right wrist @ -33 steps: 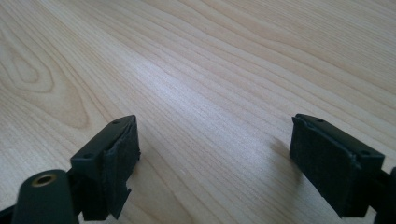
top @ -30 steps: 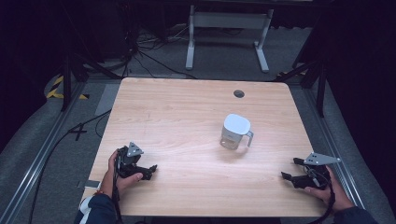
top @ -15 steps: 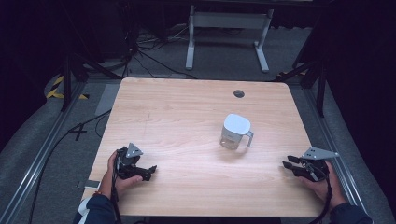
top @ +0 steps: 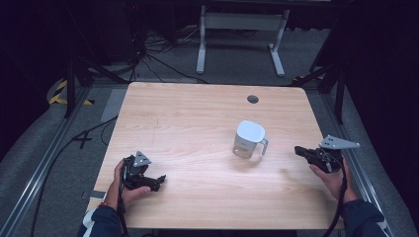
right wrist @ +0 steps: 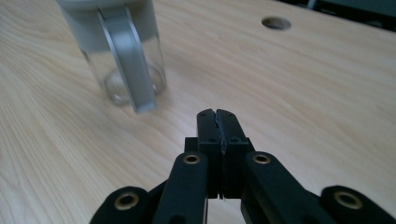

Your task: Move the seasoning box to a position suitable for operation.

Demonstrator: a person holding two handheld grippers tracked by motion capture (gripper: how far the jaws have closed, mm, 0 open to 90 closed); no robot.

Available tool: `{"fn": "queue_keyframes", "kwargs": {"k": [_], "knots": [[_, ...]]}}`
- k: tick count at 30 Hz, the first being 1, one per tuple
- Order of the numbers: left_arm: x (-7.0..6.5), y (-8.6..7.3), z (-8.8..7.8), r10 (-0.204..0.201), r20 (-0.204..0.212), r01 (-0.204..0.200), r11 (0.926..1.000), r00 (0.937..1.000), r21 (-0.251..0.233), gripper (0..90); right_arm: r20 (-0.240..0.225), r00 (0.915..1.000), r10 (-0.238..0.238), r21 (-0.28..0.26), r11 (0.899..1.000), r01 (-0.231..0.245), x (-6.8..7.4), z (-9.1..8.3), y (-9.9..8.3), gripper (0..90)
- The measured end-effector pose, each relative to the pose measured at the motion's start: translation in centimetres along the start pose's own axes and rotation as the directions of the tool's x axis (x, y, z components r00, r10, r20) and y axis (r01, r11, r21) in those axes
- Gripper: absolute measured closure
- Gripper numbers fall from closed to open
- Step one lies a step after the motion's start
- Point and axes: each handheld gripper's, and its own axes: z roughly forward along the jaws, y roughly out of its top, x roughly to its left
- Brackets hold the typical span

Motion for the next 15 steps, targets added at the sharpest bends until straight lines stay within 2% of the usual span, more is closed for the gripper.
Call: {"fn": "queue_keyframes", "kwargs": {"k": [1, 2, 3, 5, 7, 12, 15], "knots": [[-0.1, 0.0, -0.1, -0.008, 0.007, 0.008, 0.9999, 0.9999, 0.01, 1.2, -0.017, 0.9998, -0.005, -0.009, 1.0, 0.005, 0.2, 0.3, 0.8, 89.7], [-0.1, 0.0, 0.0, -0.007, 0.005, 0.007, 1.0, 1.0, 0.007, 1.2, -0.038, 0.9988, -0.03, -0.028, 0.999, 0.029, 0.7, 0.8, 2.0, 89.7], [0.0, 0.0, -0.1, -0.005, 0.009, 0.005, 0.9999, 0.9999, 0.01, 1.2, -0.038, 0.9988, -0.03, -0.028, 0.999, 0.029, 0.7, 0.8, 2.0, 89.7], [0.1, 0.0, 0.0, 0.015, -0.006, -0.015, 0.9999, 0.9999, -0.003, 1.2, -0.061, 0.9969, -0.049, -0.054, 0.997, 0.046, 1.4, 1.3, 3.4, 89.8], [0.1, 0.0, 0.1, 0.007, -0.003, -0.007, 1.0, 1.0, -0.006, 1.1, -0.072, 0.9947, -0.074, -0.06, 0.996, 0.07, 2.1, 1.9, 4.6, 89.9], [0.0, 0.0, 0.1, 0.007, -0.003, -0.007, 1.0, 1.0, -0.005, 1.1, -0.108, 0.9866, -0.122, -0.108, 0.988, 0.111, 3.6, 2.9, 6.8, 89.9], [0.0, 0.0, 0.1, 0.001, -0.001, -0.001, 1.0, 1.0, -0.003, 1.1, -0.123, 0.9837, -0.131, -0.116, 0.986, 0.117, 4.2, 3.4, 7.5, 90.0]]}}
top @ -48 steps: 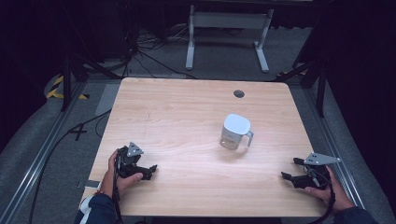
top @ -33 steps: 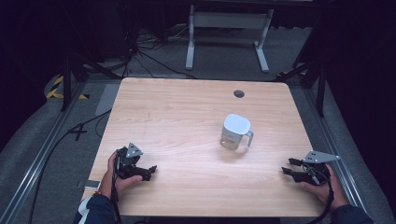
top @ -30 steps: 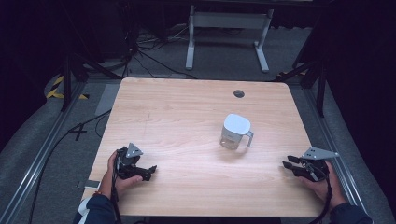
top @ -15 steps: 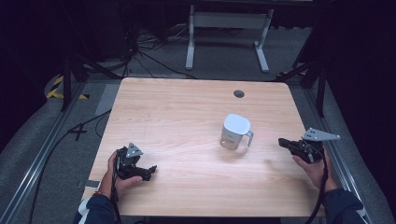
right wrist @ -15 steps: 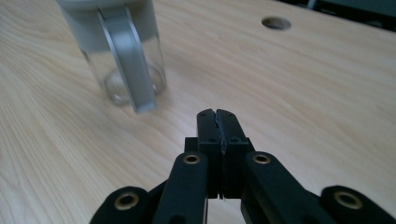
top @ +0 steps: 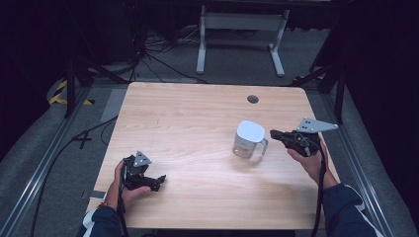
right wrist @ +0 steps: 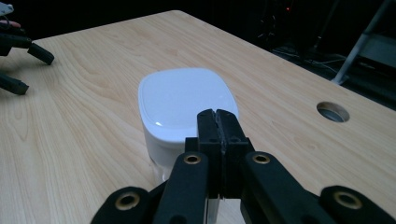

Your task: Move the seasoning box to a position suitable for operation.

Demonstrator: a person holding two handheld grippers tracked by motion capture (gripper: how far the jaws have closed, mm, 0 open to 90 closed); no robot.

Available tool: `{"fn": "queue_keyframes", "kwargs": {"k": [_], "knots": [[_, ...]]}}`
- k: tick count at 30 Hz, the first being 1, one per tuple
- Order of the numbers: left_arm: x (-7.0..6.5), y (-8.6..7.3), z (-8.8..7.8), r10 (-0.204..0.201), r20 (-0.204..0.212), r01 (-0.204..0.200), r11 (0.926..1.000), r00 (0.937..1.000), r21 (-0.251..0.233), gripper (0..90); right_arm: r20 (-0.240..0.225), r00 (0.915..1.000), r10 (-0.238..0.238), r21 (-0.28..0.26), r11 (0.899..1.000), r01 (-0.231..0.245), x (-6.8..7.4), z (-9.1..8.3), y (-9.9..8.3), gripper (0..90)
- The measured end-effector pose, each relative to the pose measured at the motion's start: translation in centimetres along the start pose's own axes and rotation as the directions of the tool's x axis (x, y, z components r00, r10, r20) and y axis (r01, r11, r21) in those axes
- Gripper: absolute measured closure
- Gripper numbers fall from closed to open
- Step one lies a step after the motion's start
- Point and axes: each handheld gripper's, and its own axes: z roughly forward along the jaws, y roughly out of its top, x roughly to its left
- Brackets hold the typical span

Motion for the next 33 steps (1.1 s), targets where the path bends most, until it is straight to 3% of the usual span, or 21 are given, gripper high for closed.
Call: {"fn": "queue_keyframes", "kwargs": {"k": [7, 9, 12, 19, 23, 26, 28, 30, 33], "knots": [[0.0, 0.0, 0.0, 0.004, -0.006, -0.004, 1.0, 1.0, -0.003, 1.1, -0.038, 0.999, -0.024, 0.026, 0.999, 0.025, 0.3, 1.9, 0.6, 90.0], [-0.2, 0.0, 0.0, -0.021, -0.002, 0.021, 0.9998, 0.9998, 0.003, 1.1, -0.037, 0.9988, -0.031, 0.038, 0.999, 0.032, 0.3, 2.4, 0.8, 89.9], [-0.1, 0.0, 0.0, -0.006, -0.013, 0.006, 1.0, 0.9999, -0.003, 1.1, -0.037, 0.9988, -0.033, 0.044, 0.998, 0.035, 0.3, 2.9, 0.7, 90.0], [-0.1, 0.0, 0.0, -0.007, -0.014, 0.007, 1.0, 0.9999, -0.005, 1.1, -0.032, 0.9994, -0.011, 0.04, 0.999, 0.012, -0.1, 2.6, 0.5, 90.0], [-0.4, -0.1, 0.0, -0.037, -0.015, 0.038, 0.9993, 0.9992, 0.005, 1.0, -0.03, 0.9993, -0.02, 0.038, 0.999, 0.022, 0.1, 2.5, 0.3, 90.0], [-0.5, 0.0, -0.1, -0.037, -0.023, 0.037, 0.9993, 0.9991, -0.002, 1.8, -0.027, 0.9995, -0.013, 0.041, 0.999, 0.014, 0.2, 2.4, 0.3, 90.0], [-0.6, 0.2, -0.2, -0.036, -0.023, 0.035, 0.9993, 0.9991, -0.012, 7.3, -0.018, 0.9997, -0.018, 0.042, 0.999, 0.019, 0.4, 2.4, 0.4, 90.0], [-0.7, 0.5, -0.1, -0.024, -0.006, 0.024, 0.9994, 0.9997, -0.026, 20.1, -0.013, 0.9998, -0.016, 0.041, 0.999, 0.016, 0.5, 2.3, 0.3, 90.0], [-0.9, 1.2, 0.3, -0.016, 0.024, 0.017, 0.9997, 0.9996, -0.017, 24.2, -0.007, 0.9998, -0.021, 0.041, 0.999, 0.021, 0.5, 2.2, 0.2, 90.0]]}}
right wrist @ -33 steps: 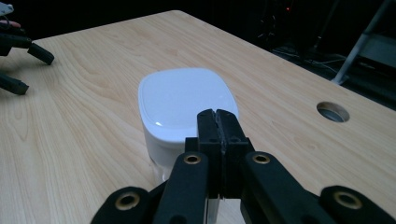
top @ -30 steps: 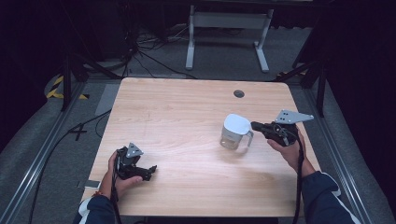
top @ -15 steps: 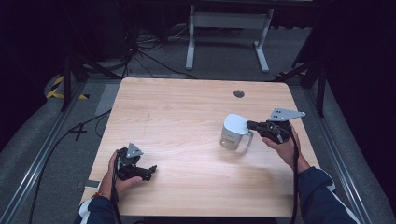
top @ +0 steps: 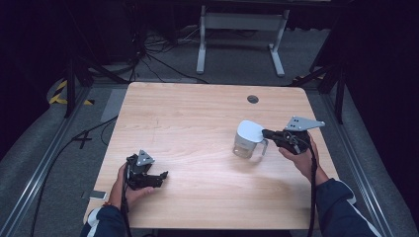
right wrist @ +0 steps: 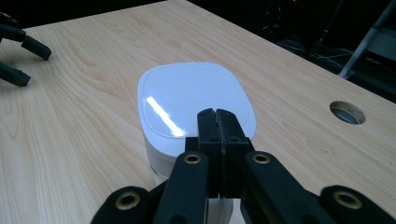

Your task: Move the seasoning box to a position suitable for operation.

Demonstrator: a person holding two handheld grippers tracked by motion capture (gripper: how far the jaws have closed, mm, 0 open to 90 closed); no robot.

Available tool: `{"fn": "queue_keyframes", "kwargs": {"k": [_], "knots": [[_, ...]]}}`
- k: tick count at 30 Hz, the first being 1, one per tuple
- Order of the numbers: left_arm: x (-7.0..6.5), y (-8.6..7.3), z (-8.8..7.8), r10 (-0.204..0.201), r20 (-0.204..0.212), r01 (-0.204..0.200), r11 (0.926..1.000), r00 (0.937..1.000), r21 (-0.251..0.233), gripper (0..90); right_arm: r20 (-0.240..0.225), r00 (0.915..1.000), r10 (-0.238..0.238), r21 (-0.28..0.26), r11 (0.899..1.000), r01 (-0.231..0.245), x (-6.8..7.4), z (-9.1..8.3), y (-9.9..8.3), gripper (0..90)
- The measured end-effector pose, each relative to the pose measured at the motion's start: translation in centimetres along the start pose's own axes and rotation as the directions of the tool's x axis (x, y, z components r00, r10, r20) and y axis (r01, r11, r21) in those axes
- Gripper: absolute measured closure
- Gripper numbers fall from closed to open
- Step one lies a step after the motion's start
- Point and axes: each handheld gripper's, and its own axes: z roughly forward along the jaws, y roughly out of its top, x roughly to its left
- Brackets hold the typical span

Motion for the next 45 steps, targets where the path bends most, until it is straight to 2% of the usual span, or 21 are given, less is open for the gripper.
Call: {"fn": "queue_keyframes", "kwargs": {"k": [1, 3, 5, 6, 7, 9, 10, 14, 15, 17, 19, 21, 24, 25, 28, 33, 35, 38, 42, 44, 45], "knots": [[-0.1, 0.5, 0.3, 0.006, 0.02, -0.006, 0.9999, 0.9998, -0.014, 26.7, 0.001, 1.0, -0.003, 0.002, 1.0, 0.003, 0.0, 0.0, 0.0, 90.0], [-0.6, 1.7, 0.8, 0.05, 0.019, -0.049, 0.9983, 0.9986, -0.032, 30.9, 0.004, 1.0, -0.008, 0.001, 1.0, 0.008, 0.1, 0.0, 0.0, 90.0], [-0.9, 2.2, 1.0, 0.055, 0.029, -0.055, 0.9981, 0.998, -0.03, 36.4, 0.003, 0.9999, -0.012, -0.001, 1.0, 0.012, 0.1, 0.0, 0.0, 90.0], [-1.2, 3.0, 1.4, 0.06, 0.05, -0.059, 0.9976, 0.9969, -0.037, 36.4, 0.001, 0.9999, -0.011, -0.002, 1.0, 0.011, 0.1, 0.0, 0.0, 90.0], [-1.6, 3.7, 1.7, 0.073, 0.067, -0.07, 0.9965, 0.9951, -0.046, 40.8, 0.001, 1.0, -0.009, -0.002, 1.0, 0.009, 0.2, 0.0, 0.0, 90.0], [-2.3, 5.3, 2.4, 0.118, 0.082, -0.113, 0.9917, 0.9896, -0.061, 46.3, 0.003, 0.9998, -0.02, -0.001, 1.0, 0.02, 0.3, 0.0, 0.0, 90.0], [-2.8, 6.4, 2.9, 0.132, 0.109, -0.125, 0.9896, 0.9853, -0.072, 51.1, 0.001, 0.9998, -0.02, 0.001, 1.0, 0.02, 0.4, 0.0, 0.0, 90.0], [-4.3, 9.5, 4.3, 0.17, 0.143, -0.154, 0.9812, 0.975, -0.117, 66.5, -0.004, 0.9998, -0.02, -0.001, 1.0, 0.02, 0.4, 0.0, 0.0, 90.0], [-4.6, 10.1, 4.5, 0.176, 0.147, -0.159, 0.9795, 0.9733, -0.124, 73.0, -0.003, 0.9998, -0.021, 0.0, 1.0, 0.021, 0.5, -0.1, 0.0, 90.0], [-5.5, 11.7, 5.2, 0.206, 0.169, -0.182, 0.9723, 0.964, -0.147, 79.4, -0.004, 0.9998, -0.021, -0.003, 1.0, 0.021, 0.5, -0.1, 0.0, 90.0], [-6.7, 13.2, 6.0, 0.241, 0.159, -0.22, 0.9654, 0.9575, -0.141, 82.3, -0.006, 0.9998, -0.021, -0.004, 1.0, 0.021, 0.4, -0.1, -0.1, 90.0], [-7.5, 14.3, 6.4, 0.264, 0.157, -0.241, 0.9583, 0.9516, -0.154, 83.5, -0.006, 0.9997, -0.023, -0.002, 1.0, 0.023, 0.5, -0.2, -0.1, 90.0], [-8.3, 15.6, 6.8, 0.278, 0.166, -0.251, 0.9532, 0.946, -0.169, 86.8, -0.009, 0.9997, -0.021, -0.001, 1.0, 0.021, 0.5, -0.3, -0.1, 90.0], [-8.7, 15.9, 6.9, 0.289, 0.154, -0.262, 0.949, 0.9448, -0.175, 87.9, -0.012, 0.9997, -0.02, -0.002, 1.0, 0.02, 0.5, -0.3, -0.2, 90.0], [-9.2, 16.7, 7.3, 0.305, 0.165, -0.277, 0.9451, 0.9378, -0.173, 89.6, -0.012, 0.9998, -0.014, -0.001, 1.0, 0.014, 0.6, -0.4, -0.2, 90.0], [-9.9, 17.7, 7.5, 0.318, 0.154, -0.288, 0.9385, 0.9355, -0.191, 89.5, -0.011, 0.9998, -0.015, 0.005, 1.0, 0.015, 0.7, -0.4, -0.2, 90.0], [-10.0, 17.8, 7.6, 0.314, 0.158, -0.282, 0.9398, 0.9362, -0.193, 88.2, -0.011, 0.9998, -0.015, 0.009, 1.0, 0.015, 0.7, -0.5, -0.2, 90.0], [-10.3, 18.2, 7.5, 0.319, 0.156, -0.286, 0.9369, 0.9349, -0.201, 86.3, -0.011, 0.9999, -0.013, 0.008, 1.0, 0.013, 0.7, -0.5, -0.2, 90.0], [-10.7, 18.8, 6.9, 0.333, 0.127, -0.302, 0.9282, 0.9341, -0.218, 87.1, -0.021, 0.9997, -0.014, 0.013, 1.0, 0.014, 0.8, -0.6, -0.2, 90.0], [-11.1, 19.0, 6.7, 0.353, 0.119, -0.322, 0.9202, 0.9279, -0.223, 87.8, -0.021, 0.9996, -0.019, 0.017, 1.0, 0.02, 0.8, -0.6, -0.2, 90.0], [-11.1, 19.0, 6.7, 0.353, 0.119, -0.322, 0.9202, 0.9279, -0.223, 87.9, -0.021, 0.9995, -0.022, 0.019, 1.0, 0.022, 0.8, -0.6, -0.2, 90.0]]}}
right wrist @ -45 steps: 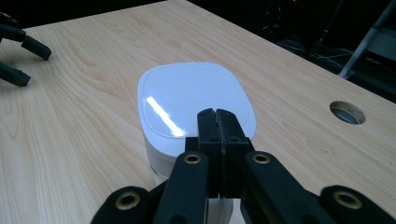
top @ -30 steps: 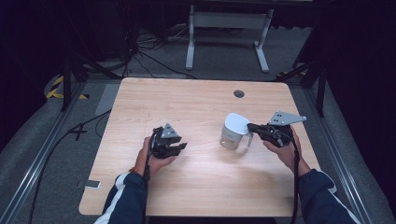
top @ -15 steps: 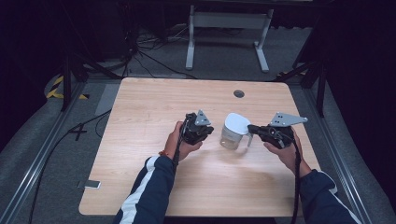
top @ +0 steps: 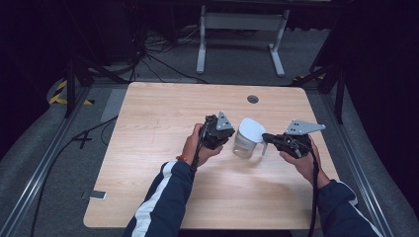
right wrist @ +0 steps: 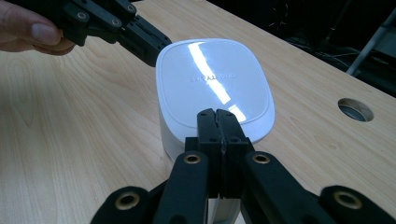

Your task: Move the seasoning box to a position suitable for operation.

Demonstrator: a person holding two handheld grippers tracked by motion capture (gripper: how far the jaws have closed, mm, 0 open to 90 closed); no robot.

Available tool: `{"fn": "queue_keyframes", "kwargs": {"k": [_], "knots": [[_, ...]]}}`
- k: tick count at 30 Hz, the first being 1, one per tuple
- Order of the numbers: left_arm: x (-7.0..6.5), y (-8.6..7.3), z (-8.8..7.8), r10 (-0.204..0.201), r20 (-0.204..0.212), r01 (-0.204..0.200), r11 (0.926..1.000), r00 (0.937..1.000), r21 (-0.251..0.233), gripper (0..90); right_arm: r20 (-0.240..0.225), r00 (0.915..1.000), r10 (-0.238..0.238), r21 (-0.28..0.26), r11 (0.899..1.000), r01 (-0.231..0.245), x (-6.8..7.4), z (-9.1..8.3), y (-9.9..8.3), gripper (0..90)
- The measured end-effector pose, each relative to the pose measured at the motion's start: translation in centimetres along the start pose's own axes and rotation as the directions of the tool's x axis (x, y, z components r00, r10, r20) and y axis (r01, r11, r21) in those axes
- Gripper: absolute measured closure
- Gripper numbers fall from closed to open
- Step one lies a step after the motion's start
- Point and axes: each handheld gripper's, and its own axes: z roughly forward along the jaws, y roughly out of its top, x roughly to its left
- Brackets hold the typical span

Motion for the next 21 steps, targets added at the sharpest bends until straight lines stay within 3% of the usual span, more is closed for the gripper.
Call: {"fn": "queue_keyframes", "kwargs": {"k": [4, 8, 13, 17, 21], "knots": [[-0.58, 0.65, 0.12, 0.031, -0.006, -0.031, 0.9995, 0.9995, 0.012, 89.1, -0.002, 1.0, 0.001, 0.001, 1.0, -0.001, 0.01, -0.01, 0.0, 90.0], [-0.34, 0.7, 0.11, 0.016, 0.0, -0.016, 0.9998, 0.9999, 0.008, 88.7, 0.001, 1.0, -0.009, 0.021, 1.0, 0.009, 0.0, 0.09, -0.21, 89.9], [-0.64, 1.04, 0.15, 0.032, -0.007, -0.032, 0.9994, 0.9995, 0.01, 87.6, 0.011, 0.9997, -0.022, -0.007, 1.0, 0.022, 0.06, -0.36, 0.16, 89.9], [0.01, 0.53, 0.16, 0.013, -0.016, -0.012, 0.9996, 0.9998, 0.025, 87.6, 0.016, 0.9998, -0.011, -0.043, 0.999, 0.012, 0.03, -0.71, 0.38, 90.0], [0.25, 0.08, 0.56, -0.001, -0.017, 0.002, 0.999, 0.9998, 0.044, 87.6, 0.019, 0.9997, -0.014, -0.044, 0.999, 0.015, -0.05, -0.19, 0.6, 90.0]]}}
